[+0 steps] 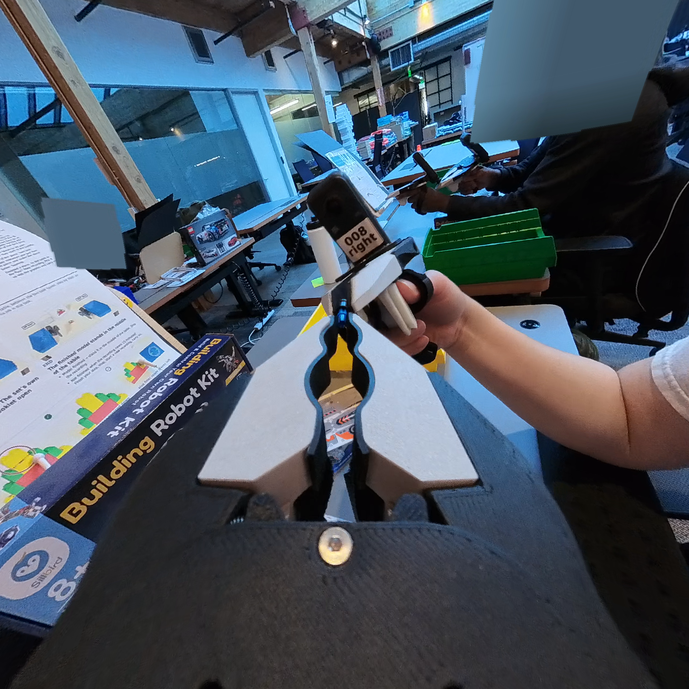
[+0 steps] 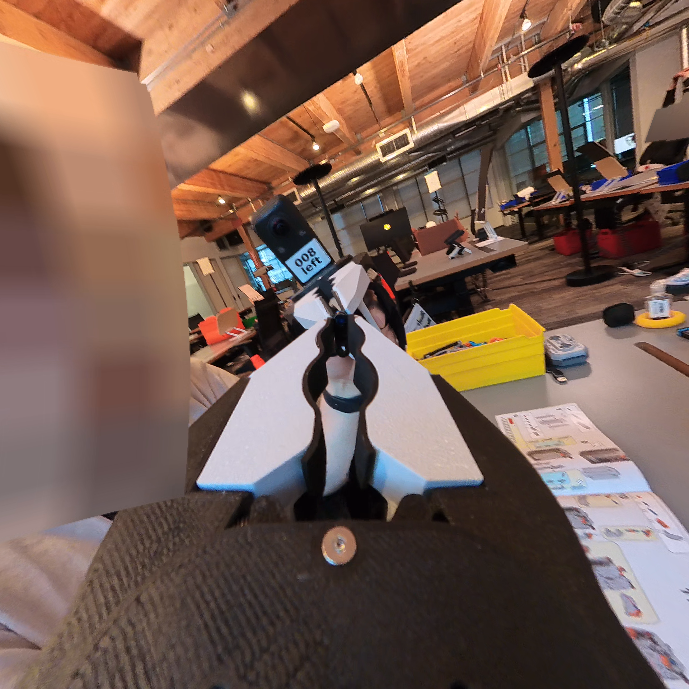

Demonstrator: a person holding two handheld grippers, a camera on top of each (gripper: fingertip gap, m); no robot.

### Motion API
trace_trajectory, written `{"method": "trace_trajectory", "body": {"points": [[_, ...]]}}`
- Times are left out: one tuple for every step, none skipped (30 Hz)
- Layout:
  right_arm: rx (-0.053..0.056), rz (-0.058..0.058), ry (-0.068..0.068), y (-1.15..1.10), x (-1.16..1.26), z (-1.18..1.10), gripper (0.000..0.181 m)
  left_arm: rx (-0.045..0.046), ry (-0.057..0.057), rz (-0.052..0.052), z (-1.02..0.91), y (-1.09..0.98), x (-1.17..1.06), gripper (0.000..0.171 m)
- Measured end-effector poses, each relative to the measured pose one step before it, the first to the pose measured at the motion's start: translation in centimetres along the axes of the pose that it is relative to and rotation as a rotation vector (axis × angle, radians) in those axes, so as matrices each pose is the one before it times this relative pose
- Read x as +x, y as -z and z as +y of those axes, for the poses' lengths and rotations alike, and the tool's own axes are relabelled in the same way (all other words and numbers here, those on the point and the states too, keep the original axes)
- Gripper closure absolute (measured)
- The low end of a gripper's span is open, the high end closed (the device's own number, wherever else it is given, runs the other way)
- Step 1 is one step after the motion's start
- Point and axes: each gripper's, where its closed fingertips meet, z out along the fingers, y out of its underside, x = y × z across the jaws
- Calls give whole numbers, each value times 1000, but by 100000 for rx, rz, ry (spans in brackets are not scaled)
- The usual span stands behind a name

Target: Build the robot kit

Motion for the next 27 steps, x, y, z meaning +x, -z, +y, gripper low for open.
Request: {"method": "trace_trajectory", "body": {"points": [[-173, 926, 1235, -2, 18, -17, 175, 134, -78, -32, 3, -12, -14, 169], [1, 258, 970, 4, -74, -22, 175, 470, 64, 263, -44, -4, 42, 169], [-551, -87, 26, 8, -73, 54, 175, 91, 115, 629, -10, -8, 87, 169], [-1008, -81, -117, 36, -56, 131, 175, -395, 192, 816, 60, -16, 105, 169], [-887, -2, 264, 26, -50, 115, 175, -438, 137, 694, 63, -21, 94, 169], [-611, 389, 397, 26, -6, 78, 175, -324, -65, 246, 59, -47, 44, 169], [-275, 607, 643, -1, 7, 22, 175, -180, -186, 13, 48, -37, 13, 169], [-603, 210, 365, -27, -37, 69, 175, -261, -95, 413, 55, -39, 86, 169], [-1342, -197, 284, -89, -82, 204, 175, -384, 115, 643, 54, -35, 86, 169], [-87, 471, 294, -20, 18, -1, 175, -313, 110, 93, 48, 9, 3, 169], [-87, 834, 593, -29, 80, 3, 175, -330, -159, -264, 46, 23, -48, 169], [-256, 646, 418, -44, 64, 36, 175, -288, -224, -172, 51, 30, -38, 169], [-309, 30, -134, -16, 8, 58, 175, -290, 33, 205, 49, 26, 1, 169], [-114, -215, -351, -17, -7, 37, 175, -214, 208, 252, 29, 21, 17, 169], [-273, 15, -185, -6, 37, 59, 175, -411, 94, 86, 73, 4, -5, 169], [-391, 437, -4, -6, 81, 87, 175, -552, -6, -18, 103, 2, -32, 169], [-334, 355, 35, -4, 65, 59, 175, -310, 143, 81, 73, -6, -19, 169], [20, 96, 15, -1, 5, 0, 175, 181, 403, 276, 7, -5, -9, 169], [-23, -187, -100, -6, -39, 18, 175, 290, 447, 489, -10, -1, 32, 169], [-363, -59, 33, 6, -15, 58, 175, -62, 329, 507, 32, -14, 40, 169], [-524, 415, 149, -3, 38, 81, 175, -475, 109, 241, 81, -12, 9, 169], [-723, 508, 318, 11, 40, 105, 175, -635, -113, 156, 95, -7, 12, 169], [-466, 270, 115, 3, 24, 67, 175, -410, -124, 131, 71, -1, 27, 169], [-240, 41, 29, -3, -14, 34, 175, -216, -62, 112, 25, -3, 23, 169], [-358, -80, 98, -3, -23, 61, 175, -253, -78, 149, 28, 1, 36, 169], [-189, 69, 34, -6, 3, 33, 175, -195, -172, 5, 27, -3, 22, 169], [-274, 1, -123, -2, -12, 32, 175, -199, -176, 39, 31, 6, 16, 169]]}}
